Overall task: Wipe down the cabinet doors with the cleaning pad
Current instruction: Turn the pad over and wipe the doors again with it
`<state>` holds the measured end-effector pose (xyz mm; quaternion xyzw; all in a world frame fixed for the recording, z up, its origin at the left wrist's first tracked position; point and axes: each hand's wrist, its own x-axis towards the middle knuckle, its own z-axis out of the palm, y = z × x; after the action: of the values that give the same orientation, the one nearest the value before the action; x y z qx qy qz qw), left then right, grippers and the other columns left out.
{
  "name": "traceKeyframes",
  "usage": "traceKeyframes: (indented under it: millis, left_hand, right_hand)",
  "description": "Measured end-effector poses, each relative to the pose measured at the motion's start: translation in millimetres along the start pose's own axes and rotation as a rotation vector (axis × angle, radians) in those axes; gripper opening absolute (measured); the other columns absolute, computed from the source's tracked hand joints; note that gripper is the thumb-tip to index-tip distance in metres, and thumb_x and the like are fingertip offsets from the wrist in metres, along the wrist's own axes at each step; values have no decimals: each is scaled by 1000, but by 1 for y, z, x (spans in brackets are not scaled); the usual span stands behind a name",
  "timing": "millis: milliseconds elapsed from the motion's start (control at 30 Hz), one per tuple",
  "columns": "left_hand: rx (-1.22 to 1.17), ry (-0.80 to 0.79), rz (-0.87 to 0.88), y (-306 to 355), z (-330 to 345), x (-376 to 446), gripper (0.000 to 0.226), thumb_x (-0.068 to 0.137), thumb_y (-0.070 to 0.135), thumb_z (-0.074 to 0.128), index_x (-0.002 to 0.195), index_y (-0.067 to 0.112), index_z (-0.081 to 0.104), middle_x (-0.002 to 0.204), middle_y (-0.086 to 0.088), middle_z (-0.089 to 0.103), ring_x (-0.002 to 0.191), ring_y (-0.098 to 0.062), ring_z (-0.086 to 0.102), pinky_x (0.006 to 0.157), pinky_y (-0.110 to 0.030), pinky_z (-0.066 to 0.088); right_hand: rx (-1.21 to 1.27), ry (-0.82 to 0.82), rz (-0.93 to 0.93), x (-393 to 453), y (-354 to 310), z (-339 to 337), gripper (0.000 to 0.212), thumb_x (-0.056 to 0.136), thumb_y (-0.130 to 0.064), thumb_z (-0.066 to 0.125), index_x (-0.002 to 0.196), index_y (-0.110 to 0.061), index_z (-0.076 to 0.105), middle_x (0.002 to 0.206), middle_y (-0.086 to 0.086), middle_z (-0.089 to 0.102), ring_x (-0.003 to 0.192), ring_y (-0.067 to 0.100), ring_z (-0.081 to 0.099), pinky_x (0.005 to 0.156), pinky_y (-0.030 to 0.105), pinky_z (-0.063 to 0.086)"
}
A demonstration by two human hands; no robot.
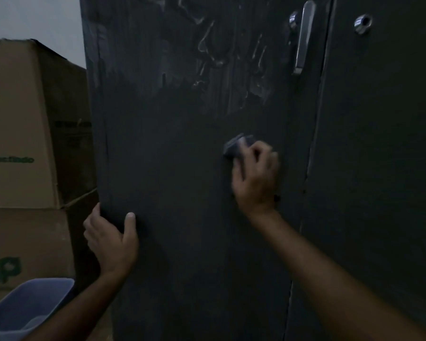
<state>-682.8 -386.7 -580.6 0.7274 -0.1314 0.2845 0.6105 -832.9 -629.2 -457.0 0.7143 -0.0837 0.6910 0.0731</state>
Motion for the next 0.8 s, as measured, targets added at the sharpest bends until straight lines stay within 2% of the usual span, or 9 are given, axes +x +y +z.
traceKeyframes:
  millis: [100, 167, 233, 267, 367, 467, 533, 633, 800]
  left_hand:
    - [-46, 28, -14, 10, -5, 15, 70, 91, 24, 76, 148, 8, 39, 148, -22, 39, 132, -37, 41, 111, -54, 39]
    - [-137, 41, 25, 24, -9, 37, 69, 88, 29, 72, 147, 11, 40, 146, -18, 39, 125, -26, 43, 104, -37, 43]
    - [-229, 55, 67, 44, -11, 62, 74, 83, 38, 65, 149, 14, 39, 147, -10, 37, 120, -11, 39, 95, -8, 36]
    - [-251, 51, 85, 54, -9, 74, 77, 82, 41, 63, 150, 15, 39, 146, -6, 37, 120, -6, 37, 90, -1, 33]
    - [-287, 31, 92, 78, 2, 100, 78, 81, 50, 59, 150, 21, 40, 142, 4, 37, 126, -11, 37, 86, -8, 30]
    - [-325, 87, 114, 95, 6, 118, 73, 84, 52, 58, 149, 22, 43, 139, 8, 40, 128, -14, 43, 86, -6, 33]
    - [-355, 84, 123, 103, 5, 129, 71, 86, 52, 58, 149, 23, 44, 143, 3, 46, 132, -19, 47, 98, -16, 41]
    - [-331, 34, 65, 108, 0, 130, 72, 87, 57, 58, 149, 28, 39, 149, -4, 45, 136, -27, 46, 109, -51, 46]
    - [-250, 50, 81, 112, 4, 112, 74, 91, 54, 59, 153, 27, 30, 152, -7, 39, 138, -32, 39, 112, -61, 39]
  right_hand:
    - [68, -424, -699, -88, -26, 3, 46, 96, -21, 59, 141, -15, 52, 135, 15, 48, 103, 32, 55, 81, 46, 49]
    - [53, -568, -910, -100, -13, -9, 43, 97, -22, 60, 140, -16, 57, 137, 12, 51, 102, 28, 55, 79, 42, 48]
    - [58, -467, -848, -55, -1, -10, 38, 97, -18, 60, 135, -12, 64, 129, 16, 60, 95, 32, 60, 77, 41, 49]
    - [28, -345, -770, -19, 2, -6, 38, 96, -16, 61, 133, -10, 66, 125, 18, 63, 94, 34, 62, 77, 43, 49]
    - [-116, 6, -355, 114, 11, -6, 41, 96, -16, 56, 136, -7, 61, 118, 19, 61, 100, 33, 59, 80, 47, 52]
    - [-130, 145, 48, 143, 3, -8, 44, 98, -17, 55, 141, -6, 57, 123, 20, 58, 108, 32, 57, 91, 43, 52]
    - [-113, 28, -32, 97, -3, -14, 47, 95, -9, 62, 141, 0, 57, 123, 26, 60, 106, 38, 60, 90, 47, 53]
    - [-125, -193, -286, 50, 6, -40, 47, 86, 2, 72, 132, 3, 64, 115, 28, 66, 96, 42, 66, 80, 51, 56]
    - [-192, 66, -101, 173, 23, -41, 35, 95, -5, 63, 129, -7, 69, 118, 14, 68, 99, 32, 64, 82, 42, 57]
